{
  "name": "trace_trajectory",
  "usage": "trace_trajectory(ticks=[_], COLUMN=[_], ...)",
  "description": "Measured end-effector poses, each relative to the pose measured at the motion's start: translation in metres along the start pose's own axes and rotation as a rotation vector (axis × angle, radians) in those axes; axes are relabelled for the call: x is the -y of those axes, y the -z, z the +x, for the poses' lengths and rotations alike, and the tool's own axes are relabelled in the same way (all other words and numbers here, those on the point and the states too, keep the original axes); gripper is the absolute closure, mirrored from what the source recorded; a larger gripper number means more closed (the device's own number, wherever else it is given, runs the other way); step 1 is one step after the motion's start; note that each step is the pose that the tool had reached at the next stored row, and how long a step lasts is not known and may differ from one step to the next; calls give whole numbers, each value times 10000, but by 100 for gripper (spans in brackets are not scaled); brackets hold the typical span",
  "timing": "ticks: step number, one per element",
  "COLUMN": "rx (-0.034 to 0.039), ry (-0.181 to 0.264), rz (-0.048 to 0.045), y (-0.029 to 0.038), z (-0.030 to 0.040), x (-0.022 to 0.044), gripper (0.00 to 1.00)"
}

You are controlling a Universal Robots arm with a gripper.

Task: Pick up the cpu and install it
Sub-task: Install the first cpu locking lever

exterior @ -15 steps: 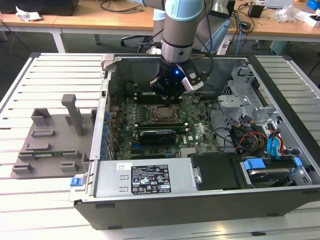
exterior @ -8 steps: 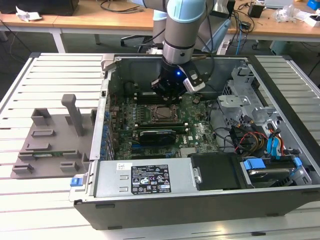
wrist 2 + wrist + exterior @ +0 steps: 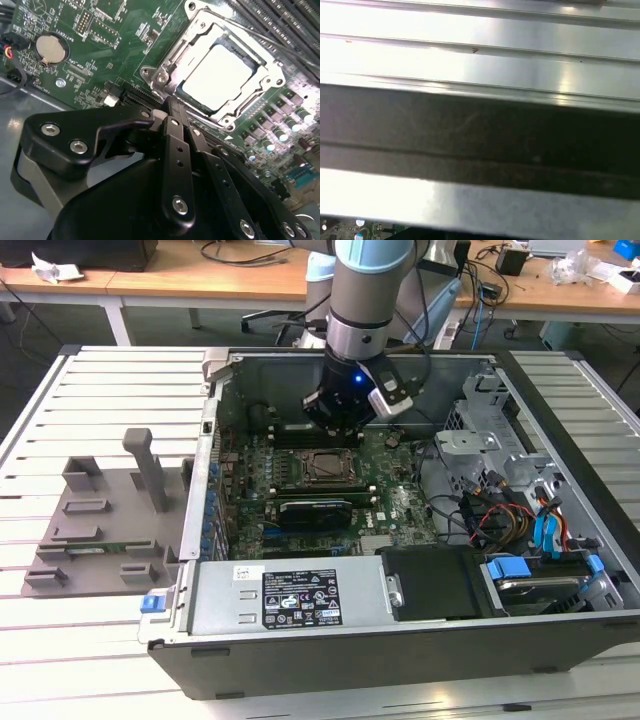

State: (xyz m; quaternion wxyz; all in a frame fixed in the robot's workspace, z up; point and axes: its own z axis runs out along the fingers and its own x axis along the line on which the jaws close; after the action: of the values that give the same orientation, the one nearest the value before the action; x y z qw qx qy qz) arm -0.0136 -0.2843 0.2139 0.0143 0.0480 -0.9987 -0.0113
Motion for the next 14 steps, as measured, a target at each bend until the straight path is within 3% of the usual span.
trace_trajectory(ticks=[3, 6, 8, 14], rx=[-20, -33, -39, -40], ry=[-4, -10, -12, -12], rz=[219, 348, 400, 416], y=[9, 12, 13, 13], z=[1, 5, 7, 10], x=[16, 45, 74, 104], gripper=[89, 89, 89, 89])
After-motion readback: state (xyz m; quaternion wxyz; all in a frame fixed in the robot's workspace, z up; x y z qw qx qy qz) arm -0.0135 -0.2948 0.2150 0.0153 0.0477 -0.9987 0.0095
